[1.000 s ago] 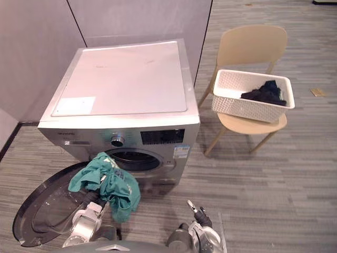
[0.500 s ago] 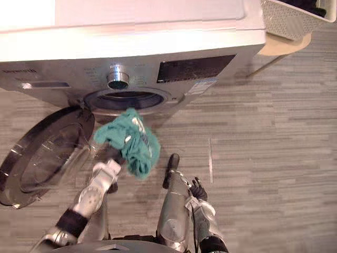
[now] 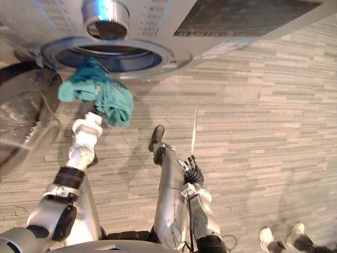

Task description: Pick up the laundry basket with both hands and put the clothes into the washing machine.

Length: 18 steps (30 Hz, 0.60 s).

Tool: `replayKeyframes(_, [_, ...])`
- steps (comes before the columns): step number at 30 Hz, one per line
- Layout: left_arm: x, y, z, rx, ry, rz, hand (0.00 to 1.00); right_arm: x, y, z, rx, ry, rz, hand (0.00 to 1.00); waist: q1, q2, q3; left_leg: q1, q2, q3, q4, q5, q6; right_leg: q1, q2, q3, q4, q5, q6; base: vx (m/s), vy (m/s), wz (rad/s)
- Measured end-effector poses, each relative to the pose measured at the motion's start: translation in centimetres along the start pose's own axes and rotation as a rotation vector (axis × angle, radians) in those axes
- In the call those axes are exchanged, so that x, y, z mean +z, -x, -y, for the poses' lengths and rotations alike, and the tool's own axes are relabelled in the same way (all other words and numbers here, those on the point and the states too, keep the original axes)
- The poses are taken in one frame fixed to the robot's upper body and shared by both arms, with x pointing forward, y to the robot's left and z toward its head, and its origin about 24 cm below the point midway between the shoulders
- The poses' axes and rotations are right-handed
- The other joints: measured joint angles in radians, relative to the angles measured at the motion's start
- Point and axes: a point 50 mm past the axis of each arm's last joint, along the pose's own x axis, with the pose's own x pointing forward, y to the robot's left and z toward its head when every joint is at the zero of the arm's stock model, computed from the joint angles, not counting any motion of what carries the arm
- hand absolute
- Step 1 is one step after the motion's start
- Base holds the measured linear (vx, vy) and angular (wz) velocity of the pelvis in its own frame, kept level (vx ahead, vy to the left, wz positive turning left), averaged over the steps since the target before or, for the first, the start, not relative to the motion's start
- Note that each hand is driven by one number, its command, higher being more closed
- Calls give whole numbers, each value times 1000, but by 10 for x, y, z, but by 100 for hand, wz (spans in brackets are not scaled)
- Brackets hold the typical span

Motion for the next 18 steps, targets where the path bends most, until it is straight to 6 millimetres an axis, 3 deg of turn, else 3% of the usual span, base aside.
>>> replayKeyframes(5, [36,-20,52,-135,-14,109,100,12,0,-9,36,-24,65,0,8,-1,0,-104,37,0,80,-21,14,-90,11,6,49,-2,-4,-17,21,-20])
replayKeyframes(6, [47,-25,73,-194,-23,139,100,14,0,-9,37,-39,76,0,6,-1,0,-126,42,-1,94,-25,17,-109,13,8,54,-2,-5,-38,27,-12])
replayKeyframes(11, [94,-30,132,-342,-57,269,100,14,0,-10,35,-83,87,0,0,-2,0,-151,67,8,110,-33,17,-134,36,16,36,19,-8,-40,20,-23])
replayKeyframes(13, [120,-24,170,-447,-75,350,100,14,0,-10,53,-82,84,0,-3,-2,0,-157,82,21,110,-33,18,-144,51,26,13,37,-8,-34,25,-29])
replayKeyframes(15, [130,-18,192,-510,-86,384,100,13,0,-10,59,-82,82,0,-4,-2,0,-160,93,30,111,-33,18,-147,61,29,3,46,-11,-36,28,-20])
replayKeyframes(18, [129,-19,200,-516,-114,383,100,13,1,-6,46,-81,77,0,-6,-2,0,-165,98,34,114,-33,18,-152,66,30,-3,51,-12,-40,25,-8])
